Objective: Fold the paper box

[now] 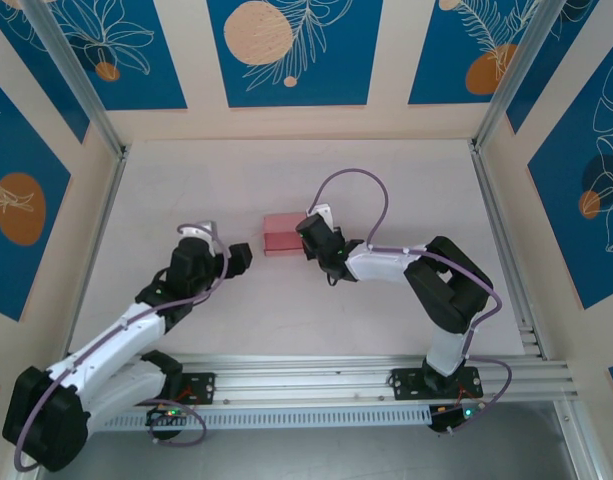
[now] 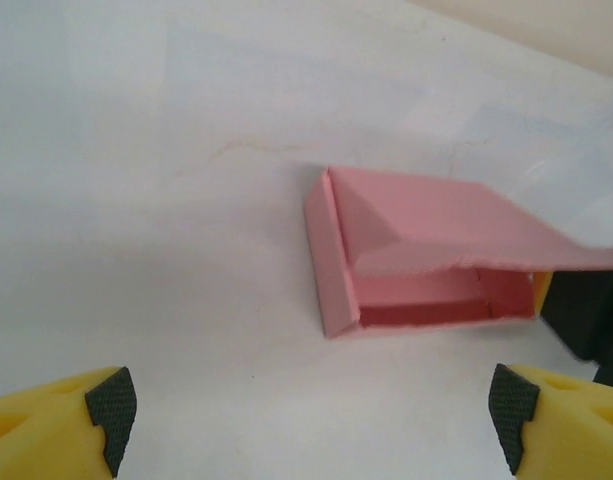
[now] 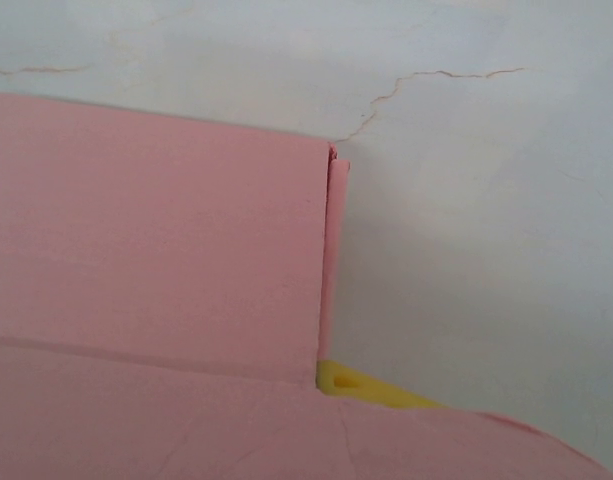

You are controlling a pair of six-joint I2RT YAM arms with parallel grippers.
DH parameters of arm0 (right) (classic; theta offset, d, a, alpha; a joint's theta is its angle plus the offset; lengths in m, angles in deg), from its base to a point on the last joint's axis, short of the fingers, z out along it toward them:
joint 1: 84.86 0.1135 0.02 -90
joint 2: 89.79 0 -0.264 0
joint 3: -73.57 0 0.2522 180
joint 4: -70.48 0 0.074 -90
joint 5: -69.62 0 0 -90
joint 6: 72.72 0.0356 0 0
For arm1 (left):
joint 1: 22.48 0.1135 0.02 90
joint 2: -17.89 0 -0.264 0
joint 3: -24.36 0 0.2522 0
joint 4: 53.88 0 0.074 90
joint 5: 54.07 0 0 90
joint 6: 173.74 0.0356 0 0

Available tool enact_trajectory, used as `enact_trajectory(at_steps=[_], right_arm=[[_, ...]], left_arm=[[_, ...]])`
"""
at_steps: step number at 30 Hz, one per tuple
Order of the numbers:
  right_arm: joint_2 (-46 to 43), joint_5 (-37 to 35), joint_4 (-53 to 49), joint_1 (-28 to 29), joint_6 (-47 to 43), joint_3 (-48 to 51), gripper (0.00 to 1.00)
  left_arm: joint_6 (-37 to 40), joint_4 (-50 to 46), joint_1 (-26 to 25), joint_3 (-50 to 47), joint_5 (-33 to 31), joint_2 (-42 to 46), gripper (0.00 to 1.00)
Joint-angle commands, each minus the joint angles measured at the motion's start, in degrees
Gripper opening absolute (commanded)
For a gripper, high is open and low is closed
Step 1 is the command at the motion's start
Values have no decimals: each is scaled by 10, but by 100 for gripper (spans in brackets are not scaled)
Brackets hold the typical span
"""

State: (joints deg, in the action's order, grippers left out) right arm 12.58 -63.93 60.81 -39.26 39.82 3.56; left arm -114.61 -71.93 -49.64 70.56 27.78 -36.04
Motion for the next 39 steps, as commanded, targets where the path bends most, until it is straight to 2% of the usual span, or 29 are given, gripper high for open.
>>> enact_trajectory(at_steps=[1,8,10,16,25,30,33,36,39], right_arm=[[4,-14,-16,6,-13,-15,12],[-5,-21,-28,9,-20,-15,23],[-10,-24,-34,10,-19,-15,29],[-24,-35,-57,17,-8,-15,48],[-57,-49,-116,48,7,-22,69],[-101,-53,-238,91,61,-49,76],[-130,-64,-327,111,98,-72,78],[-159,-33,-363,108,107,-84,79],[-165,38,-367,74,100,-101,77]], left_arm=[[68,-54,15,105,-1,-60,92],[132,-82,16,285,86,-293,90],[143,-102,16,325,105,-350,90],[145,-114,15,356,136,-442,86],[125,-84,15,327,113,-487,78],[91,-6,15,275,101,-484,72],[96,-5,15,272,103,-492,70],[100,-9,15,270,101,-495,68],[95,6,15,261,107,-494,67]])
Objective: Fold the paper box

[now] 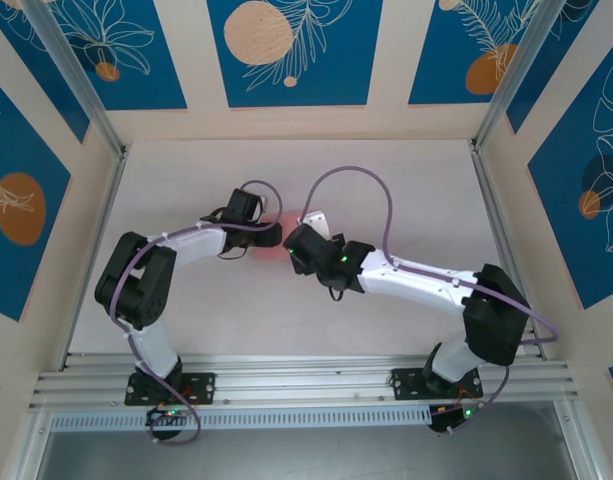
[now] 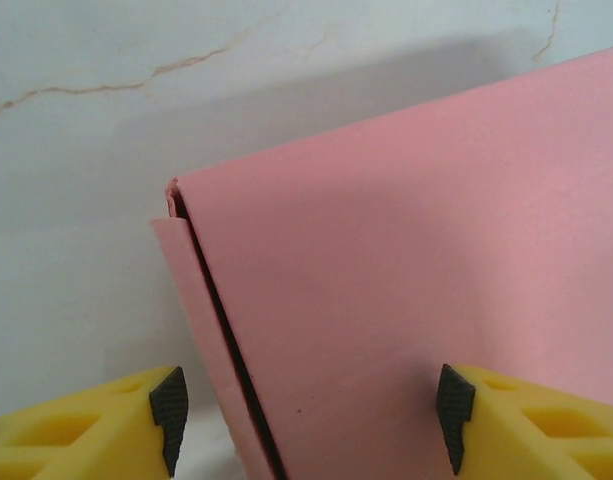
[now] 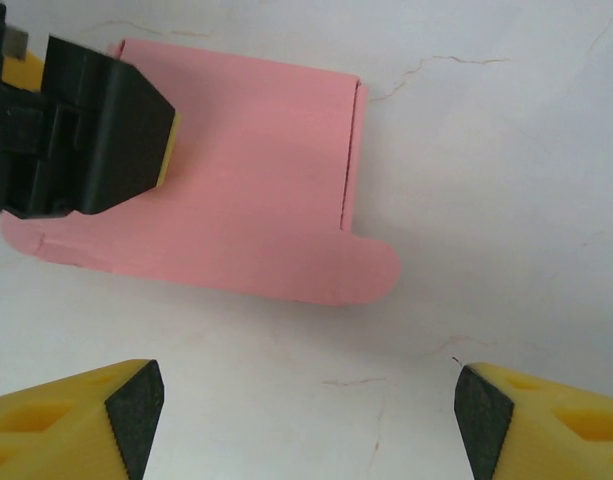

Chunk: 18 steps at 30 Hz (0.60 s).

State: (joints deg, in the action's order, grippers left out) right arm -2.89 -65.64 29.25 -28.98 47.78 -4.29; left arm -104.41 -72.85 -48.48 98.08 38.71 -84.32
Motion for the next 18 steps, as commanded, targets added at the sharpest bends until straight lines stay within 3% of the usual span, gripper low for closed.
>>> enact_trajectory(at_steps=[1,4,9,18], right_arm=[[-6,86,-48,-45,15,-30,76],[28,150,-43,-89,2,-59,68],[108,232,-53,-156,-12,-122,67],[200,391,-17,-240,-35,-173,67]], left_arm=[[-9,17,3,-16,0,-11,67],[-15,17,4,-16,2,-6,68],[-23,6,4,-15,2,23,80],[-43,1,21,-29,21,76,78]])
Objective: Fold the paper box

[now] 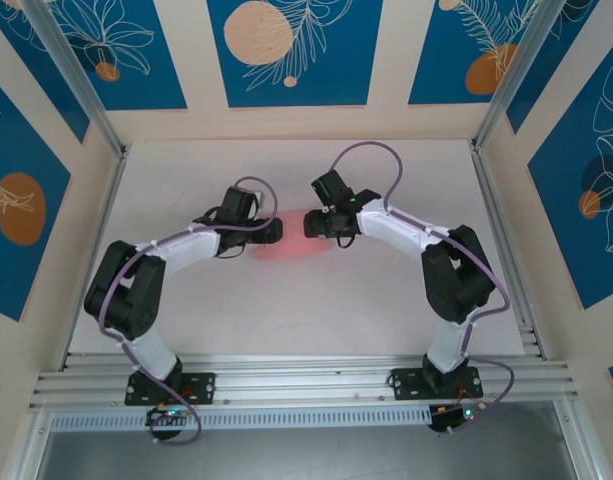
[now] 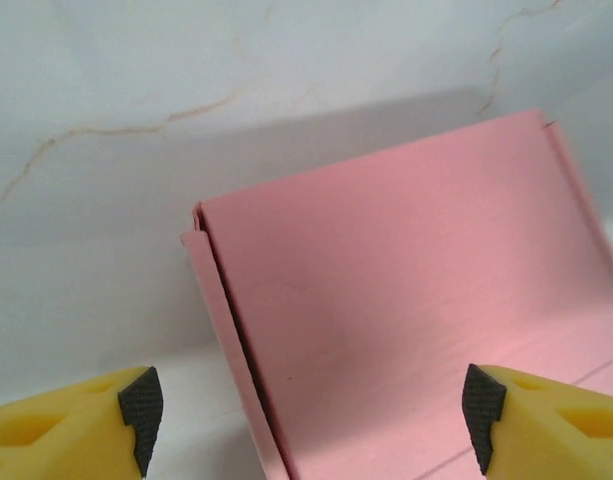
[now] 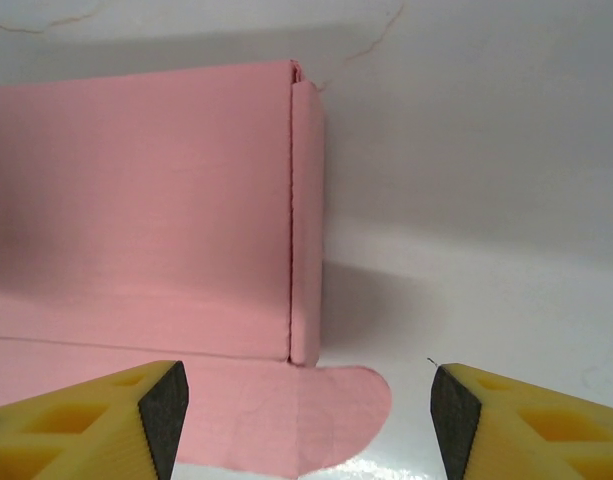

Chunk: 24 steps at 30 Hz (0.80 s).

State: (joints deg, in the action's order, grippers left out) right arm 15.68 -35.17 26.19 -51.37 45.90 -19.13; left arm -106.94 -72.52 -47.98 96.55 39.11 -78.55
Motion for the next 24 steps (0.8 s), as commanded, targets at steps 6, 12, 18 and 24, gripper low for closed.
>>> enact_trajectory(at_steps=[6,12,18,24], right_arm=[[52,156,43,-50,-16,-23,68],[54,210,70,-71,2,-3,79],[55,264,94,-95,21,8,81],[69,312,129,-117,43,26,81]], left_arm=[[-44,27,39,-38,46,1,65],[-76,72,73,-51,114,-36,56],[-87,87,86,-51,139,-56,52],[-95,85,95,-47,147,-72,33]])
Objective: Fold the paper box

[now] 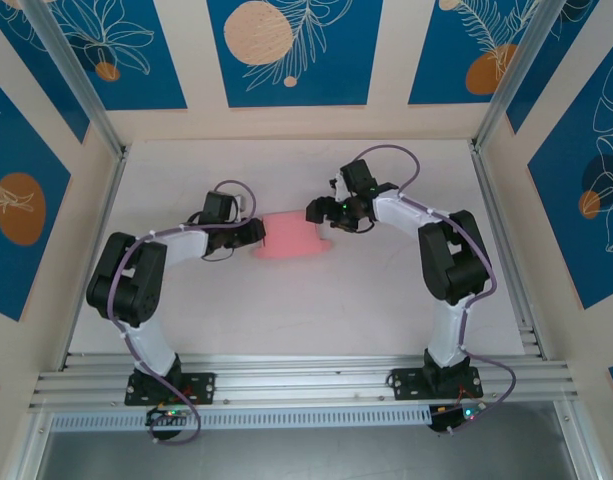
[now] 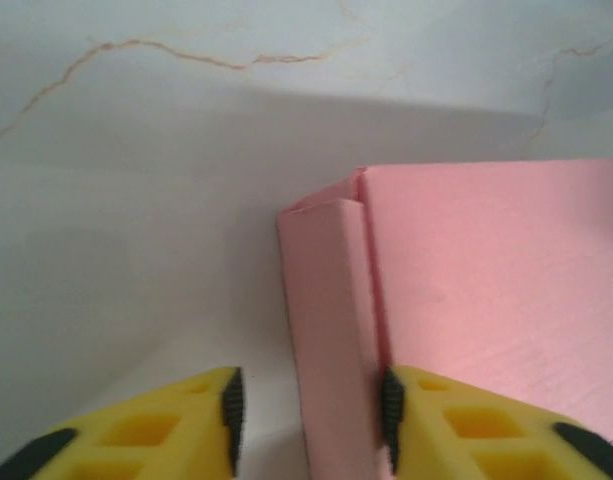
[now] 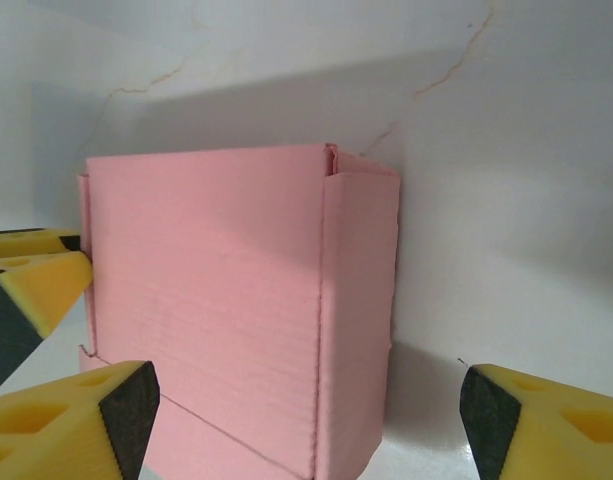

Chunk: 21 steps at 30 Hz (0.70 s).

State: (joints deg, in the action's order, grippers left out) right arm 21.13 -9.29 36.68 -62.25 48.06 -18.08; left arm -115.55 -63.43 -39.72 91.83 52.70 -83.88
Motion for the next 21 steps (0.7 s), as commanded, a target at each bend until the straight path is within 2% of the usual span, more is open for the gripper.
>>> enact_trajectory(at_steps=[1,4,13,21], right_arm=[[16,66,35,-12,26,21,81],[26,96,55,-16,42,26,81],[60,157,119,-11,91,37,82],[82,200,214,-10,153,79,75]], left_arm=[[-11,-6,15,-1,12,-20,31],[-15,-4,19,-1,18,-25,26],[-21,1,20,0,25,-37,26],[-42,35,22,-10,45,-56,23]])
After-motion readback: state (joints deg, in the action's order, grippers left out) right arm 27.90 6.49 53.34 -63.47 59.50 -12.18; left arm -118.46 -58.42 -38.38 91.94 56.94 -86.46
